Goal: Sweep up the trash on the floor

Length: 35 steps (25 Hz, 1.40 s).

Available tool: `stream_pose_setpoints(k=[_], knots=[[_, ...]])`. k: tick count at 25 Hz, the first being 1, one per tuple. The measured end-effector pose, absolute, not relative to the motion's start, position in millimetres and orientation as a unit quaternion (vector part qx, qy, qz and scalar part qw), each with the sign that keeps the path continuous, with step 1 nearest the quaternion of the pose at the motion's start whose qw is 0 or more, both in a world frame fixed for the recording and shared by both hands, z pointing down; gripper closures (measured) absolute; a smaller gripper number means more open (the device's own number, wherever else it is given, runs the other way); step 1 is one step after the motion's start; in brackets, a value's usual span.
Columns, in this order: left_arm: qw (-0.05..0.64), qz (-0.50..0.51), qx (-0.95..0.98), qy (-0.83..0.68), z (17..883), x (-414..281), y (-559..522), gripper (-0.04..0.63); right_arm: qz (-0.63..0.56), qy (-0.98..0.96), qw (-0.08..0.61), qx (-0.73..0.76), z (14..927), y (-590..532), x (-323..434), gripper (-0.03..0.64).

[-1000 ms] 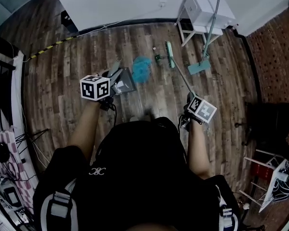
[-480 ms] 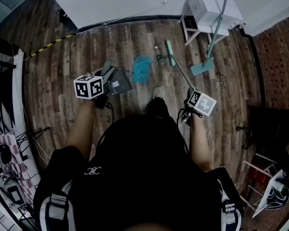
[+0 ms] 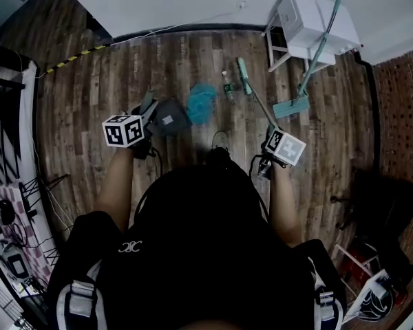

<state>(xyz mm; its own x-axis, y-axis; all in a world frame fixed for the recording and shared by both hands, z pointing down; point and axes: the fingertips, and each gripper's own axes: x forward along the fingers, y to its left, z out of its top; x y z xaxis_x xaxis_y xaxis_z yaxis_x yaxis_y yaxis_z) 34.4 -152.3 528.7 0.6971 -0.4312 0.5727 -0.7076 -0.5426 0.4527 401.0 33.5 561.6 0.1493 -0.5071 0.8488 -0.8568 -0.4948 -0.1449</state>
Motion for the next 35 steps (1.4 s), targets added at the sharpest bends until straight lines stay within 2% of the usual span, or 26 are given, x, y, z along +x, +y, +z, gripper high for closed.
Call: stream_pose_setpoints(k=[9, 17, 26, 35], knots=[[0.341, 0.200, 0.844, -0.361, 541.0, 57.2, -176.2, 0.554, 0.468, -0.476, 0.241, 0.705, 594.6, -11.0, 455.0, 0.515], [0.329, 0.204, 0.840, -0.381, 540.0, 46.2, -196.6, 0.554, 0.469, -0.482, 0.287, 0.682, 627.5, -54.9, 494.5, 0.515], [0.338, 0.231, 0.831, -0.377, 572.6, 23.2, -209.1, 0.554, 0.476, -0.460, 0.307, 0.684, 656.6, -76.4, 490.6, 0.515], [0.352, 0.278, 0.817, -0.363, 633.4, 9.7, -212.9, 0.552, 0.510, -0.421, 0.295, 0.689, 696.6, -105.0, 480.5, 0.515]])
